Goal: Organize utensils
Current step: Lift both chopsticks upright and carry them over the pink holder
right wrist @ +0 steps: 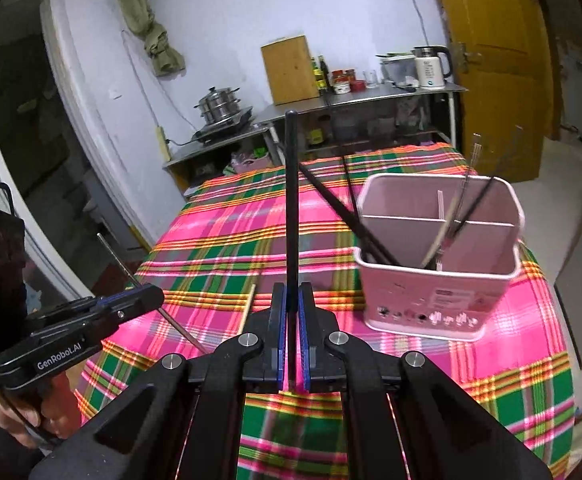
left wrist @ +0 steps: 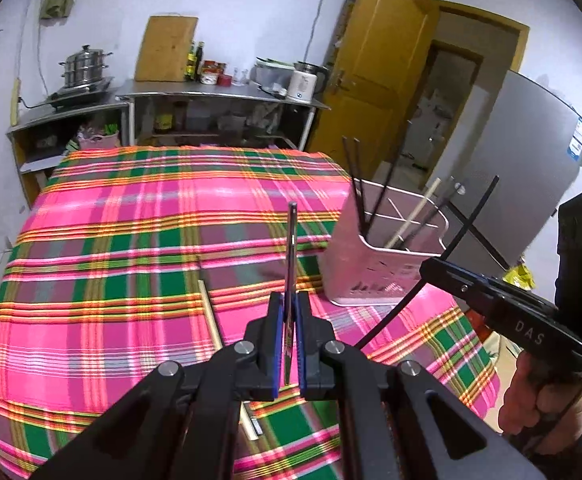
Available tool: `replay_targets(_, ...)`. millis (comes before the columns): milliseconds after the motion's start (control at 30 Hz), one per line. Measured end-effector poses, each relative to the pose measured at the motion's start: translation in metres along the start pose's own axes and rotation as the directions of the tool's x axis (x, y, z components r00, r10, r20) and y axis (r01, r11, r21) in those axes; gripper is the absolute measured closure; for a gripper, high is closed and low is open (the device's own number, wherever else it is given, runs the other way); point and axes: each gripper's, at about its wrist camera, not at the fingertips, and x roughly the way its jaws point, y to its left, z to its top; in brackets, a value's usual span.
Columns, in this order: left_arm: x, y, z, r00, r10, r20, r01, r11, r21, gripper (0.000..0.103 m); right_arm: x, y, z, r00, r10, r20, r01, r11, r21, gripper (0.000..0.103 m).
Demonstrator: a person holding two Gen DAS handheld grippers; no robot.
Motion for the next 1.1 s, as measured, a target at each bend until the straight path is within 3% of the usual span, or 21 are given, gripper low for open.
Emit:
replay_targets(233,0.015,-0.028,0.007,0.998,-0.054,-0.02,0.055,0.998,0.015,0.097,-0.016,-0.023,0.004,0.999,-0.033,0.028,0.031,0.999,0.039,0.098)
replay_targets(467,0.015,-0.053,0.037,0.995,-0.103,0.016,0.102,0.994,0.049,0.097,-0.034,-0.034,0.024,0.995,-0.057,0.087,0.053,0.997,0.05,0.098)
replay_targets(800,0.023,-0.071,0.08,0.987,-0.148,0.068,0.145,0.988,0.052,0.097,-0.056,-0.045,0.057,0.98,-0.089,0.176,0.081,0.995,0.055,0.098)
replay_targets(1100,0.038,-0.082,0.106,0.984,-0.147,0.105,0.142,0.989,0.05,0.097,-0.052,-0.054,0.082,0.971,-0.107,0.216,0.095,0.993,0.067,0.098)
